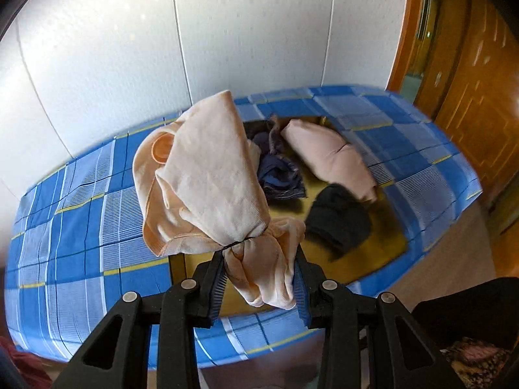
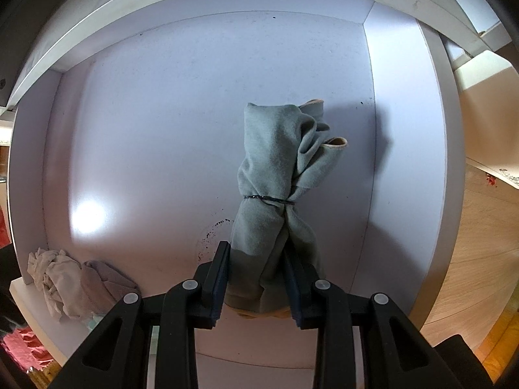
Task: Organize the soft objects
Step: 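Carry the cream bundle with the left gripper over the gold-lined box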
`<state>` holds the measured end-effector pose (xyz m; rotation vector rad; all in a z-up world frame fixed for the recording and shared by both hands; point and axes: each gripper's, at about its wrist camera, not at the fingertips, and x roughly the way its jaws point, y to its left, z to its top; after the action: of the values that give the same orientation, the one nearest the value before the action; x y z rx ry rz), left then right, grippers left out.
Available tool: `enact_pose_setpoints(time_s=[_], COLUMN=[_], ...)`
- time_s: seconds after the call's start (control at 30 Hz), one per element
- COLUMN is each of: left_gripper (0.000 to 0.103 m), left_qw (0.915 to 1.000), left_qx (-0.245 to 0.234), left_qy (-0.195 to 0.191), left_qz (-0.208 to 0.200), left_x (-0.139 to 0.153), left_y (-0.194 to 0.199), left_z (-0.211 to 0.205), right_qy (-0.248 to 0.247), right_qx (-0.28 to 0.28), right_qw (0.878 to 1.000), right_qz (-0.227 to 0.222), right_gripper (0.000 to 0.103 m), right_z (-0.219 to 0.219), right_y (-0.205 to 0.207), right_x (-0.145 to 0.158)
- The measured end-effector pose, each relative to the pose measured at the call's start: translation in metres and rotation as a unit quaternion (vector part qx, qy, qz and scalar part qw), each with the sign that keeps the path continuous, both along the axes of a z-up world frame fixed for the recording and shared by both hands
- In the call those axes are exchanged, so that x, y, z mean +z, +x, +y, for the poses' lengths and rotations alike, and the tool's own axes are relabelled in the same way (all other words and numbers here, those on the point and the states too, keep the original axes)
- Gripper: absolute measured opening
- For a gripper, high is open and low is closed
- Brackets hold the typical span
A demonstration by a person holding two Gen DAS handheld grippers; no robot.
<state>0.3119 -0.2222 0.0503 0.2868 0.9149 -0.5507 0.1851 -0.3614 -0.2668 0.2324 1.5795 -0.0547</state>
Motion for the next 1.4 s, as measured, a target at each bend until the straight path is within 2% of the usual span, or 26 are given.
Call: enact_pose_setpoints(time_s=[0.23,0.4,0.6,0.77,1.2,1.4], left_gripper=[0.036,0.036,0.037,0.038,0.04,0.054], left_qw=[0.9967,0.993,0.9902,0.991,0.9935,0.9945], left_qx=[0.0,0.008,0.014,0.029,0.034,0.052], left_qy=[0.06,0.097,0.11,0.092,0.057,0.019], left_qz=[0.055,0.066,0.085,0.093,0.093,0.089], left_x=[-0.039,-0.06,-0.079,-0.09,-0.087,-0.082], left_y=[0.033,0.044,0.05,0.05,0.038,0.038], left_z=[-0.007,-0.003,-0.001,0.008,0.027,0.041], right_qy=[0.008,0.009,0.01,0.011,0.005,0.0], right_qx=[-0.006,-0.006,-0.008,-0.008,-0.003,-0.001], right_qw=[1.0,1.0,1.0,1.0,1.0,1.0], right_qz=[-0.001,-0.001,-0.001,0.002,0.009,0.009], right_gripper=[0.032,0.032,0.032,0.032,0.032,0.032], right_z=[-0.003,-0.003,-0.004,-0.005,-0.001,0.004], right_y=[0.0,0.0,-0.001,-0.003,0.001,0.004], right_x=[0.003,0.003,0.004,0.004,0.001,0.001])
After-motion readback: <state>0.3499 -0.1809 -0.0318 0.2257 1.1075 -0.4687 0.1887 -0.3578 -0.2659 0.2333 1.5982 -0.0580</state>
